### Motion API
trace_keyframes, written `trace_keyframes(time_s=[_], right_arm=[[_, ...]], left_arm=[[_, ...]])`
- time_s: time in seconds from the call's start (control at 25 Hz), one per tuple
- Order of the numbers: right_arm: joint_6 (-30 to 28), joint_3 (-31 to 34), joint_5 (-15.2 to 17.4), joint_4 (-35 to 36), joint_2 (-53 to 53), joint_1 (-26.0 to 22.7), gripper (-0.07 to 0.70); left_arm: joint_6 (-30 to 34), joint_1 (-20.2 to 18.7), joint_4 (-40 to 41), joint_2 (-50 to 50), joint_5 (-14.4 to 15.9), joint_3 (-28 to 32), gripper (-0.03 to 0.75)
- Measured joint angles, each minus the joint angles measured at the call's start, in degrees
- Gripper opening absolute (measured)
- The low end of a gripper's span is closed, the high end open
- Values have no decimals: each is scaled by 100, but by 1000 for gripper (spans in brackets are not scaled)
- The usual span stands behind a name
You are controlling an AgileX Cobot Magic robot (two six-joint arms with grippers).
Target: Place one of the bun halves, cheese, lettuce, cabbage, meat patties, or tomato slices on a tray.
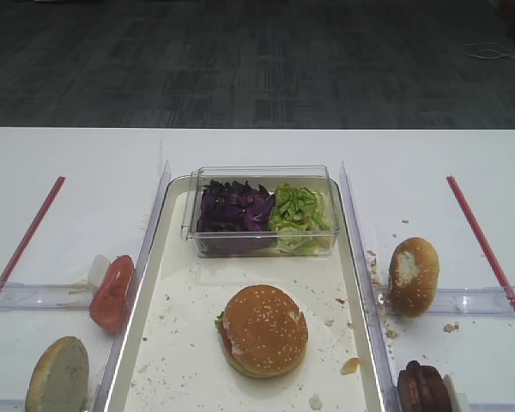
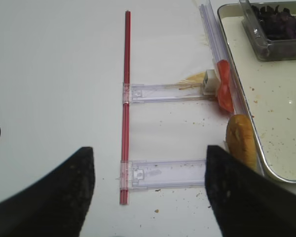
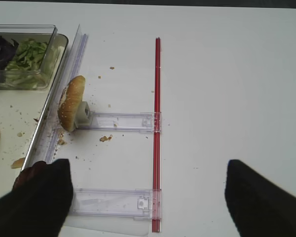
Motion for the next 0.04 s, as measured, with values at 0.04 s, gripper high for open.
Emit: trace_keyframes(time_s=[0.04], right_arm=[[0,0,0,0,0,0,652]], left_arm=[[0,0,0,0,0,0,474]])
